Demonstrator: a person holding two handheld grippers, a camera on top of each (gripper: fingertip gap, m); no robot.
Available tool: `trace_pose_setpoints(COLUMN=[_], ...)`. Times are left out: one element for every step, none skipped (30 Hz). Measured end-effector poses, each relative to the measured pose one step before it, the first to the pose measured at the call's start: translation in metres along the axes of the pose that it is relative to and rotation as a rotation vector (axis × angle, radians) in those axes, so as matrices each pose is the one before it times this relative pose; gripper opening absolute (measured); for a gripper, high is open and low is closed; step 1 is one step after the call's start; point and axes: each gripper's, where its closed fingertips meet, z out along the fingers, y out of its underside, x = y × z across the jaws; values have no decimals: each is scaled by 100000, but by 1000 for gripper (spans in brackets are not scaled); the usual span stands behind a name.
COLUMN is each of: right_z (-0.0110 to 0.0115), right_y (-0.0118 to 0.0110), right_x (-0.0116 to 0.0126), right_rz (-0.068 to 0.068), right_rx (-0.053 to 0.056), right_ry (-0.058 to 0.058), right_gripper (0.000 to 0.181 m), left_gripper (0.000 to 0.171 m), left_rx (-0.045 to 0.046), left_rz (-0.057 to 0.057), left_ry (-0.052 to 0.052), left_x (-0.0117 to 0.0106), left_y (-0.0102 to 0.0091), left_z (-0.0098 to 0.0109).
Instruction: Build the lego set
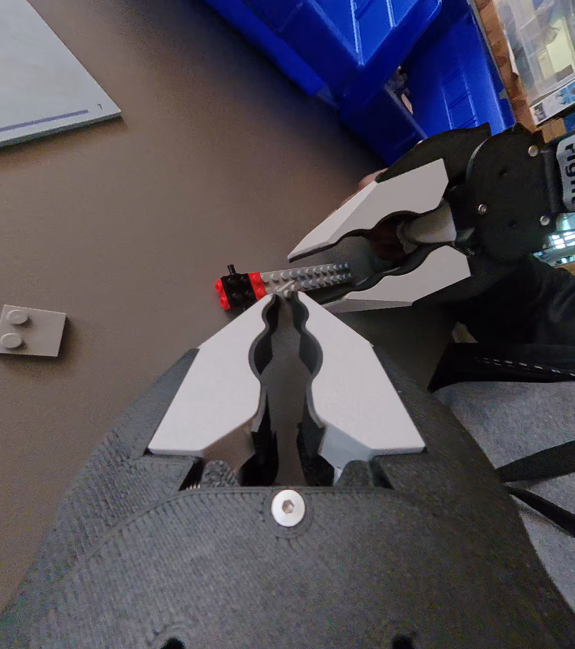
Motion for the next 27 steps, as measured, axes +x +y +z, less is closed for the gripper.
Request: trace_pose_setpoints(right_z=[-22, 8, 31, 57, 82, 93, 97, 90, 84, 66, 51, 29, 18, -14, -42, -48, -49, -45, -29, -22, -12, -6, -17, -6, -46, -53, -82], right_y=[-392, -401, -392, -306, -220, -127, -73, -14, 8, 23, 61, 128, 144, 104, 63, 45, 49, 71, 79, 76, 87, 57, 17, 8, -18, -19, -6], right_x=[-12, -142, -217, -222, -190, -58, 82, 57, 67, 139, 194, 160, 93, 52, 18, -19, -25, -34, -45, -26, -32, -8, 21, 13, 3, -11, -22], right_rz=[-1697, -2550, -2830, -2471, -1985, -1335, -671, -153, 363, 586, 748, 1131, 1454, 1545, 1586, 1648, 1764, 1820, 1761, 1669, 1483, 1100, 734, 567, 467, 629, 901], right_rx=[2280, 2338, 2261, 1661, 1043, 480, 107, -199, -257, -381, -507, -849, -999, -624, -286, -186, -238, -365, -337, -383, -512, -281, -69, 61, 254, 326, 296], right_ry=[-105, -476, -783, -881, -797, -258, 461, 202, 232, 760, 1155, 894, 344, 156, 15, -264, -317, -474, -626, -586, -666, -488, -213, -284, -388, -529, -774], right_gripper=[32, 31, 31, 30, 28, 25, 20, 20, 19, 19, 19, 19, 19, 19, 19, 19, 19, 19, 19, 19, 19, 19, 19, 19, 19, 19, 19], left_gripper=[6, 6, 6, 6, 6, 6, 6, 6, 6, 6, 8, 12, 17, 19, 21, 23, 26, 29, 33, 39, 42, 44, 46, 47, 47, 48, 49], left_rx=[-60, -33, -26, -14, 9, 32, -21, 276, 591, 918, 1000, 1458, 2069, 2865, 2952, 1508, 229, -712, -1814, -2225, -2334, -2944, -3037, -2006, -1483, -1665, -2147], left_rz=[-462, -275, -661, -1072, -1055, -690, -564, -698, -838, -1094, -1891, -2294, -1839, -857, 128, 1348, 3395, 5842, 7851, 9418, 9283, 7911, 6719, 6142, 6087, 6043, 6102], left_ry=[1235, 1345, 1724, 2044, 1771, 1307, 1320, 820, 608, 1272, 1058, 964, 458, -139, -869, -2347, -2596, -1948, -2017, -1913, -2334, -1542, 353, 1832, 2788, 3121, 2670], left_x=[109, 127, 162, 172, 127, 71, 102, 28, -18, 79, 12, -23, -106, -131, -173, -359, -332, -158, -125, -113, -294, -292, -75, 80, 128, 121, 45], left_y=[22, 2, 1, -2, -1, -20, -18, -49, -88, -114, -85, -135, -235, -399, -453, -303, -213, -161, -85, -72, -63, 16, 33, -99, -105, -21, 96], left_z=[-23, -46, -27, -35, -31, -50, -60, -54, -87, -100, -106, -131, -208, -303, -344, -337, -290, -238, -182, -99, -6, 87, 150, 190, 229, 262, 271])
